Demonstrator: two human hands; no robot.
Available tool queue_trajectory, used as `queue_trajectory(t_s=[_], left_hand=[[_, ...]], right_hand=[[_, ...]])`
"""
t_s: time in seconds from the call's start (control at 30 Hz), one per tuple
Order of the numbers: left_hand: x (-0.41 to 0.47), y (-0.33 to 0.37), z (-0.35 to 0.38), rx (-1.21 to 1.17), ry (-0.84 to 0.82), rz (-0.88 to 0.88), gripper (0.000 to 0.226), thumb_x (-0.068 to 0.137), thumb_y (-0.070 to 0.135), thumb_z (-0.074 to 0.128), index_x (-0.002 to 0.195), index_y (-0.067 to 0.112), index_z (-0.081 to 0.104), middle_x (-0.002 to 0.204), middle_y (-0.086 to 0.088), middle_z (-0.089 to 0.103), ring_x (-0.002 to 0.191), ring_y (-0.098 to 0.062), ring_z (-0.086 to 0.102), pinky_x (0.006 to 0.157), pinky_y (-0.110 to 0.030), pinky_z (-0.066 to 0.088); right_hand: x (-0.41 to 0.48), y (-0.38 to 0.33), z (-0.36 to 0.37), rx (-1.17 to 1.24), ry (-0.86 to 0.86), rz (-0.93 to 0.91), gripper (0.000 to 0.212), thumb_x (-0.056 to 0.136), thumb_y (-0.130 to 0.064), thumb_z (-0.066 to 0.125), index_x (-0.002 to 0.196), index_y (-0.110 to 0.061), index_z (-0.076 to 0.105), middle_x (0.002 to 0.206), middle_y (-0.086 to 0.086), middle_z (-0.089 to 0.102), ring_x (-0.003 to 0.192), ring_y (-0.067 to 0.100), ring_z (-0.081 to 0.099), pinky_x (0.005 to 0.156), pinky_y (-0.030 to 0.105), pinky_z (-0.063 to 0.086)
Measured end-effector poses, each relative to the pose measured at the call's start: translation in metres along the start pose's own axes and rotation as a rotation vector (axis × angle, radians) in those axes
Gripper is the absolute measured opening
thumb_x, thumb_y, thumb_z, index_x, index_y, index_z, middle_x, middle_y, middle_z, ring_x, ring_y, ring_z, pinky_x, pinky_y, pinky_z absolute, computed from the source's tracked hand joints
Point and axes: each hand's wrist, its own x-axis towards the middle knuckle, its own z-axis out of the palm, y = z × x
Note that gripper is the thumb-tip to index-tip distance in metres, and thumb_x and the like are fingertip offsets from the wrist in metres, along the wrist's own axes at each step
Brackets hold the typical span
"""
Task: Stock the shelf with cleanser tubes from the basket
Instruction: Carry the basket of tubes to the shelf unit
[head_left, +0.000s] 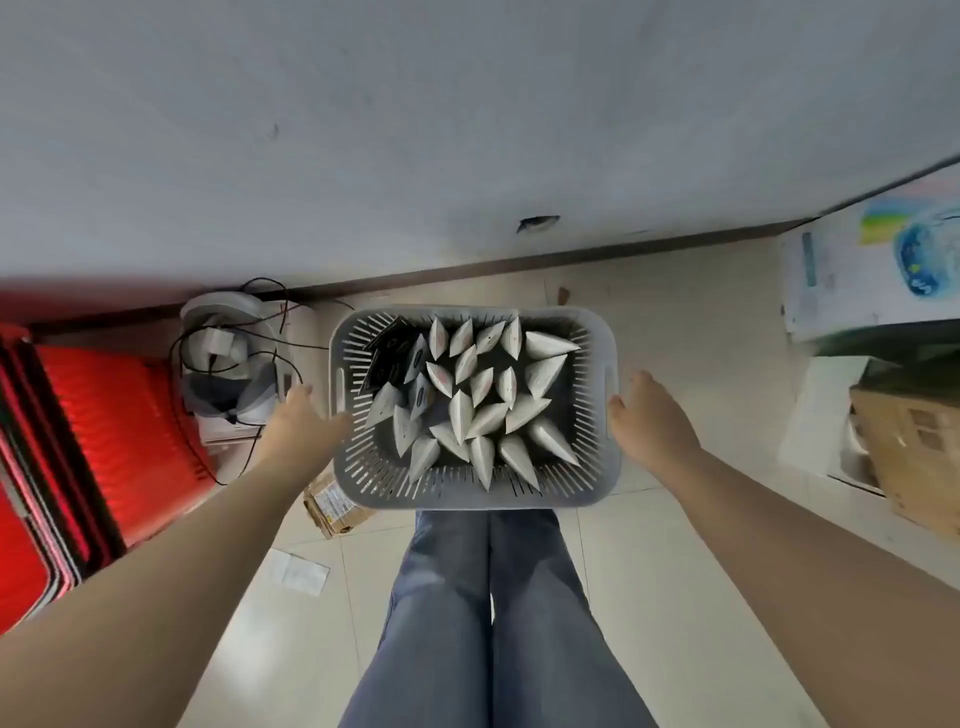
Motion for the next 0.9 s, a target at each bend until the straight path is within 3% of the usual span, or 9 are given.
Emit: queue_trajectory(t_s=[0.1,0.23,0.33,0.43,0.57,0.77,0.9], left_hand=[[0.030,-0.005,0.018,-0.002,-0.001,-0.047,0.060,0.089,0.026,0.056,0.142,0.009,0.035,0.135,-0.014,0.051,0.108,-0.029,0.055,0.078,-0.035,0.042],[0.059,-0.014,0.041,-0.006,-0.023,-0.063,0.030,0.089,0.023,0.051,0.116,0.009,0.052,0.102,-0.009,0.063,0.077,-0.021,0.055,0.059,-0.030,0.038],[0.077,-0.023,0.048,-0.041,-0.012,-0.080,0.024,0.093,0.020,0.043,0.109,0.006,0.054,0.095,-0.011,0.064,0.087,-0.031,0.061,0.075,-0.039,0.050],[0.084,-0.025,0.049,-0.095,-0.032,-0.095,0.022,0.096,0.014,0.037,0.096,0.002,0.055,0.076,-0.013,0.065,0.075,-0.033,0.063,0.075,-0.041,0.053],[0.083,-0.021,0.046,-0.164,-0.059,-0.097,0.016,0.095,0.003,0.037,0.095,-0.002,0.053,0.070,-0.012,0.056,0.060,-0.028,0.055,0.063,-0.038,0.047],[0.079,-0.002,0.023,-0.156,-0.053,-0.035,0.019,0.096,0.009,0.037,0.087,0.005,0.053,0.066,-0.012,0.056,0.056,-0.028,0.054,0.069,-0.045,0.052],[0.064,0.019,0.003,-0.093,-0.060,0.026,0.020,0.096,0.014,0.039,0.085,0.007,0.054,0.066,-0.012,0.057,0.059,-0.029,0.056,0.073,-0.048,0.053]], right_hand=[[0.026,0.004,0.016,-0.010,0.003,0.036,0.037,0.097,-0.024,0.038,0.126,-0.002,0.043,0.122,0.017,0.054,0.102,0.035,0.056,0.080,0.039,0.044],[0.045,0.010,0.037,-0.057,0.034,0.053,0.029,0.099,-0.021,0.034,0.116,0.000,0.045,0.111,0.018,0.057,0.088,0.033,0.054,0.069,0.034,0.038],[0.055,0.010,0.042,-0.056,0.071,0.073,0.026,0.100,-0.019,0.034,0.112,0.000,0.047,0.105,0.018,0.058,0.078,0.029,0.046,0.067,0.033,0.035],[0.059,0.013,0.043,-0.049,0.066,0.084,0.024,0.099,-0.017,0.034,0.109,0.000,0.049,0.105,0.019,0.057,0.079,0.028,0.044,0.068,0.033,0.034],[0.058,0.014,0.039,-0.046,0.042,0.060,0.023,0.099,-0.013,0.033,0.108,0.001,0.049,0.099,0.016,0.054,0.079,0.028,0.043,0.068,0.032,0.032],[0.044,0.016,0.022,0.006,0.050,0.059,0.012,0.098,-0.011,0.035,0.092,-0.008,0.044,0.087,0.010,0.047,0.077,0.027,0.045,0.062,0.028,0.031],[0.017,0.028,0.008,0.066,0.062,0.095,0.011,0.097,-0.009,0.035,0.088,-0.007,0.042,0.085,0.010,0.047,0.077,0.027,0.045,0.067,0.030,0.031]])
